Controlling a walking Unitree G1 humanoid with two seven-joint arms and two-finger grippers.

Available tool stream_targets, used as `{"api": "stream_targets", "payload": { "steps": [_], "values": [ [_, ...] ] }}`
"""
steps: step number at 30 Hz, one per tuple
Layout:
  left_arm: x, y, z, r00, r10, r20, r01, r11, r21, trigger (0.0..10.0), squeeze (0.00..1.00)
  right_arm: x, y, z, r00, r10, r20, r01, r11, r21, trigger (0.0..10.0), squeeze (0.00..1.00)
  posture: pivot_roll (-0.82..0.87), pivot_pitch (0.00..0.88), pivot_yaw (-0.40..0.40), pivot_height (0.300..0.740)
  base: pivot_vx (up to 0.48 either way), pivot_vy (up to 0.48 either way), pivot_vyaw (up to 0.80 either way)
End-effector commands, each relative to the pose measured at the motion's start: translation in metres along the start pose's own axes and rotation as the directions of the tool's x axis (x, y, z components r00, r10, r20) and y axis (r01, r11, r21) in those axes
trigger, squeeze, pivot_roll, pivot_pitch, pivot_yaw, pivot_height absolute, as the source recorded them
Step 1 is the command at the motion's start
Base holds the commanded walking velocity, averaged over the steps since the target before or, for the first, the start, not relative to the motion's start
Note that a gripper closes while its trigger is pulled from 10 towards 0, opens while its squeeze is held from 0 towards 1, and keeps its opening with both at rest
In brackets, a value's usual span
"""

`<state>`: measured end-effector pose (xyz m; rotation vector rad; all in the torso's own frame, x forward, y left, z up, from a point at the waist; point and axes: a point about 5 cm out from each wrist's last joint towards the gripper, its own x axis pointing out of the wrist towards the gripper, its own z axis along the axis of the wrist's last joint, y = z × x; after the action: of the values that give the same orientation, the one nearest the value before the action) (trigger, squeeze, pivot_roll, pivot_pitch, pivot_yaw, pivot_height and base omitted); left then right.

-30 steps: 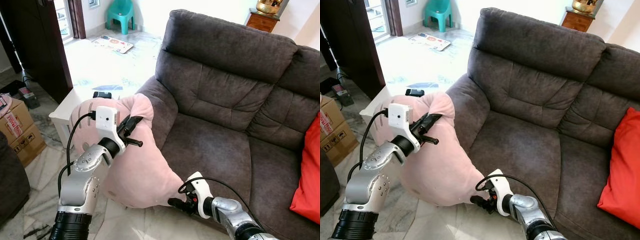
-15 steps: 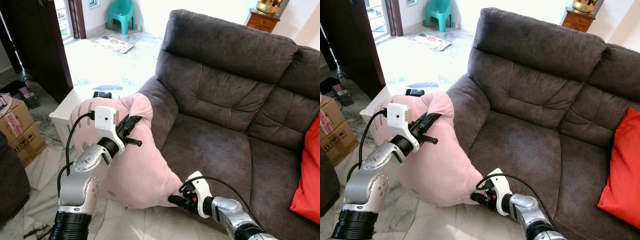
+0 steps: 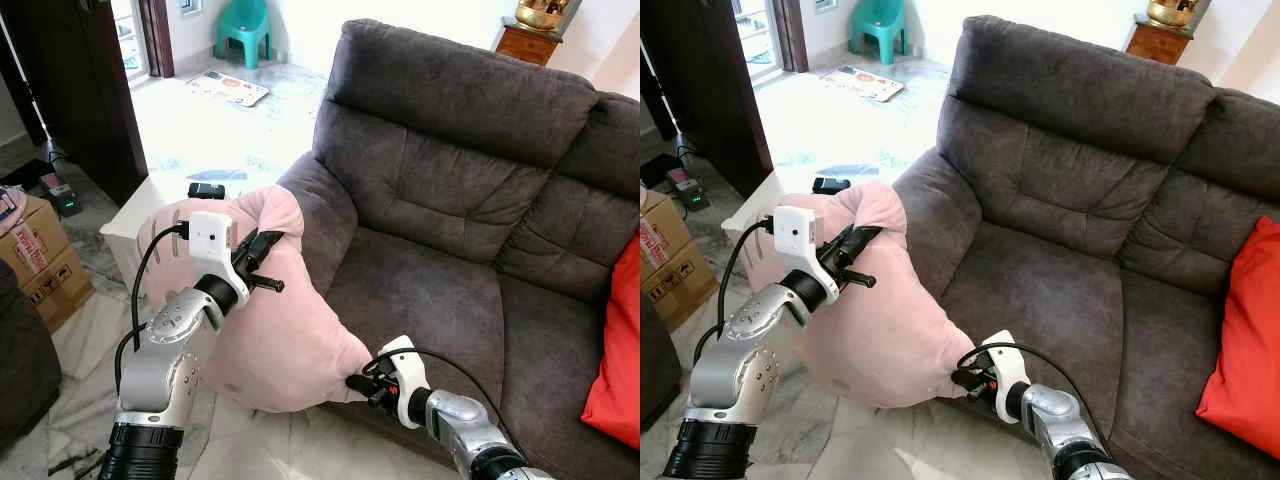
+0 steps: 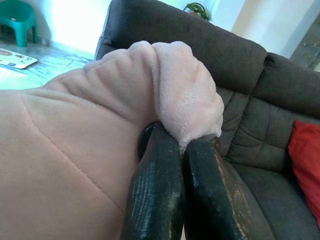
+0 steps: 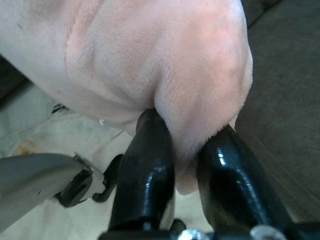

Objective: Move the pillow to the sofa from floor

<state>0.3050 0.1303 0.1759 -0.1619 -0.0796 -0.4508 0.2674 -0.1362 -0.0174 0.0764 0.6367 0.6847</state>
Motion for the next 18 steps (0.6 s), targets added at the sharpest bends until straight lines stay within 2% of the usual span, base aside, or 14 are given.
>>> {"api": "stream_targets", "payload": {
  "steps": [1,2,3,7,12,13,18],
  "values": [
    [0.003,-0.014,0.019,0.993,-0.066,0.096,0.064,0.998,0.030,10.0,0.00,-0.002,-0.009,0.022,0.993,-0.059,0.106,0.062,0.998,-0.027,0.0,0.00,0.23,0.000,-0.172,0.740,0.000,0.000,0.00],
    [0.003,-0.014,0.019,0.993,-0.066,0.096,0.064,0.998,0.030,10.0,0.00,-0.002,-0.009,0.022,0.993,-0.059,0.106,0.062,0.998,-0.027,0.0,0.00,0.23,0.000,-0.172,0.740,0.000,0.000,0.00],
    [0.000,-0.011,0.015,0.996,-0.052,0.077,0.049,0.998,0.037,10.0,0.00,-0.007,-0.018,0.031,0.979,-0.127,0.157,0.131,0.991,-0.016,0.0,0.00,0.22,0.000,-0.171,0.740,0.000,0.000,0.00],
    [-0.007,-0.006,0.004,0.999,-0.023,0.032,0.021,0.998,0.052,10.0,0.00,-0.017,-0.035,0.045,0.933,-0.277,0.231,0.288,0.958,-0.015,0.0,0.00,0.22,0.000,-0.167,0.740,0.000,0.000,0.00],
    [-0.017,0.001,-0.004,1.000,0.024,-0.013,-0.023,0.997,0.075,10.0,0.00,-0.028,-0.048,0.056,0.876,-0.383,0.293,0.398,0.917,0.009,0.0,0.00,0.22,0.000,-0.166,0.740,0.000,0.000,0.00],
    [-0.017,0.001,-0.004,1.000,0.024,-0.013,-0.023,0.997,0.075,10.0,0.00,-0.028,-0.048,0.056,0.876,-0.383,0.293,0.398,0.917,0.009,0.0,0.00,0.22,0.000,-0.166,0.740,0.000,0.000,0.00],
    [-0.031,0.019,-0.025,0.984,0.149,-0.095,-0.133,0.978,0.163,10.0,0.00,-0.042,-0.059,0.067,0.761,-0.538,0.363,0.560,0.827,0.052,0.0,0.00,0.22,0.000,-0.172,0.740,0.000,0.000,0.00]
  ]
}}
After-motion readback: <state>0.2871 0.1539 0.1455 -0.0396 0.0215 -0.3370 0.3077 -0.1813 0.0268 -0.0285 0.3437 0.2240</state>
